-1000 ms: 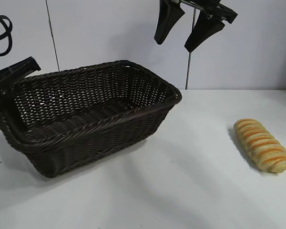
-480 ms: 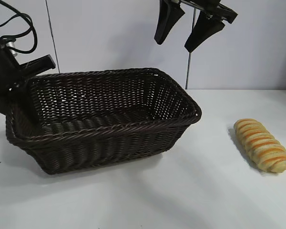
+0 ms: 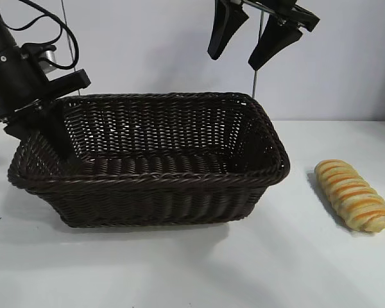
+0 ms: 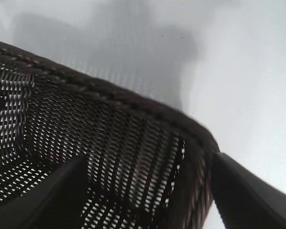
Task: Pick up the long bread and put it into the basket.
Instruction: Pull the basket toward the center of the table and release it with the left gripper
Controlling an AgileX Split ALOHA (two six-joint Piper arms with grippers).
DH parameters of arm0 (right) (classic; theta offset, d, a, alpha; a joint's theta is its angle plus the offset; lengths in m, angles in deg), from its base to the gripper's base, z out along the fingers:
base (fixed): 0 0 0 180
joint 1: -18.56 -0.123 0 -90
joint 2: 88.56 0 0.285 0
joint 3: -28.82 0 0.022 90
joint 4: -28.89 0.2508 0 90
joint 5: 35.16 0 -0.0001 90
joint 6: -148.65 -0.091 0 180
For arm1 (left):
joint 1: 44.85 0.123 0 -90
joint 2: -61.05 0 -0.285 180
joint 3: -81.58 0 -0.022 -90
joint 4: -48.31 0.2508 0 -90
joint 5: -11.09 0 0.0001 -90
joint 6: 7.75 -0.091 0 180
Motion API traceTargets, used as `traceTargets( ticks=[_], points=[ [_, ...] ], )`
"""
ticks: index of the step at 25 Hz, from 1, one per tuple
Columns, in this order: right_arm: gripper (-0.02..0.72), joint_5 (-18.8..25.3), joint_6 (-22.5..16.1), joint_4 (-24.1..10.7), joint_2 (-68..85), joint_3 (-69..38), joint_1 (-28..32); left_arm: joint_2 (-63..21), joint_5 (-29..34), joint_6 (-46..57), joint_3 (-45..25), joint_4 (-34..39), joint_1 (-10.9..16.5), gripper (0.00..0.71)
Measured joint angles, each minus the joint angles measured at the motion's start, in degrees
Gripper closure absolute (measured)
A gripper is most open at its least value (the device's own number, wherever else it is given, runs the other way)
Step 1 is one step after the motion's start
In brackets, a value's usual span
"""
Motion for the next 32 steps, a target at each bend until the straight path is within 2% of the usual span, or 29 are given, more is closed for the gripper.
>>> traceTargets(
  ticks=[15,18,21,23,26,32],
  points=[
    [0.177,0.06,0.0,0.06,0.0,0.0,0.0,3.83,-1.22,-2.22,0.73,-0.35,0.0,0.597],
    [0.177,0.06,0.0,0.06,0.0,0.0,0.0,3.88,-1.28,-2.28,0.73,-1.29,0.0,0.472],
    [0.177,0.06,0.0,0.06,0.0,0.0,0.0,3.88,-1.28,-2.28,0.73,-1.46,0.0,0.277],
    [0.177,0.06,0.0,0.06,0.0,0.0,0.0,3.88,-1.28,-2.28,0.73,-1.52,0.0,0.207],
    [0.177,0.06,0.0,0.06,0.0,0.0,0.0,3.81,-1.28,-2.28,0.73,-1.52,0.0,0.17],
    [0.177,0.06,0.0,0.06,0.0,0.0,0.0,1.02,-0.33,-2.28,0.93,0.39,0.0,0.159]
  ],
)
